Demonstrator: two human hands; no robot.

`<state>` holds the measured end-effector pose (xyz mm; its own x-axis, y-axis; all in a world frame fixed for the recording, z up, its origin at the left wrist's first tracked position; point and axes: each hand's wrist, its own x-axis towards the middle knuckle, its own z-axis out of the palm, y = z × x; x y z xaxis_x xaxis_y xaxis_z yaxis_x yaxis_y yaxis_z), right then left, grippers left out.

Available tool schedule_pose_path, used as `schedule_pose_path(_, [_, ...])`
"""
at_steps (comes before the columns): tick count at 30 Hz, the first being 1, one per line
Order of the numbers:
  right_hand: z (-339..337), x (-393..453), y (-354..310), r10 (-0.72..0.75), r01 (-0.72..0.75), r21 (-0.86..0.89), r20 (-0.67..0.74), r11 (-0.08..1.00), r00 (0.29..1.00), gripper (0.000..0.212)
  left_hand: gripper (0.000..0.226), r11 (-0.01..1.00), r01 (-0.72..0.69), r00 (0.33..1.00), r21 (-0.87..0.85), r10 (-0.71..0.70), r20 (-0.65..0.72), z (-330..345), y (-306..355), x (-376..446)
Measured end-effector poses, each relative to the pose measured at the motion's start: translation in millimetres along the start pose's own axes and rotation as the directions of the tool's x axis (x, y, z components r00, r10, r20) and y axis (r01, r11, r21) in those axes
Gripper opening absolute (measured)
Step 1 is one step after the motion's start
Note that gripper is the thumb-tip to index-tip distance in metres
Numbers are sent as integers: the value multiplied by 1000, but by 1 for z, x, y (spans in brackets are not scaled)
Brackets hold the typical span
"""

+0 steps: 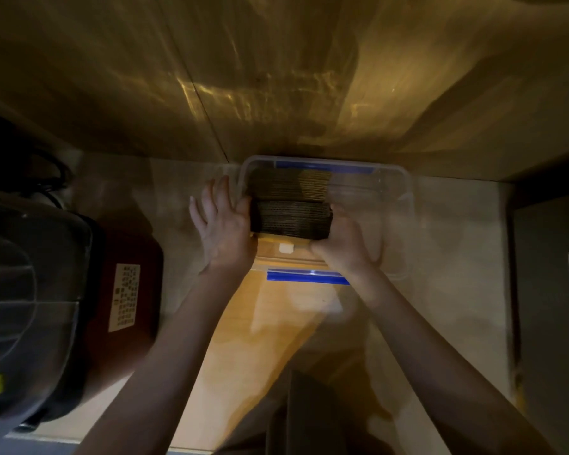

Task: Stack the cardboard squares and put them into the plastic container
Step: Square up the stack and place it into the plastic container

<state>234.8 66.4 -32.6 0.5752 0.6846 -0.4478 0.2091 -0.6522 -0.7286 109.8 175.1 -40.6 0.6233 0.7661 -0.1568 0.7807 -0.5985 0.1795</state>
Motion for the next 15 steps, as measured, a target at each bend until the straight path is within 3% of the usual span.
schedule_pose_path(3, [-9, -3, -5, 172, -193, 385, 88, 903, 981, 41, 61, 999, -12, 1000, -44, 11, -21, 0, -1, -2])
schedule_pose_path(5, [-12, -3, -9, 323, -354, 650, 172, 672, 931, 36, 65, 996, -17, 1000, -91, 17, -5, 1, 0, -2])
schedule_pose_path(8, [-11, 0, -11, 388, -410, 864, 285, 291, 876, 21, 67, 990, -26, 999, -136, 31, 34, 2, -1, -2])
schedule_pose_path(12, [-9, 4, -9, 356, -388, 901, 304, 195, 884, 41, 66, 986, -33, 999, -162, 40, 36, 2, -3, -2])
schedule_pose_path(15, [-9, 9, -6, 368, -381, 900, 288, 213, 884, 57, 72, 980, -22, 998, -196, 34, 59, 2, -2, -2])
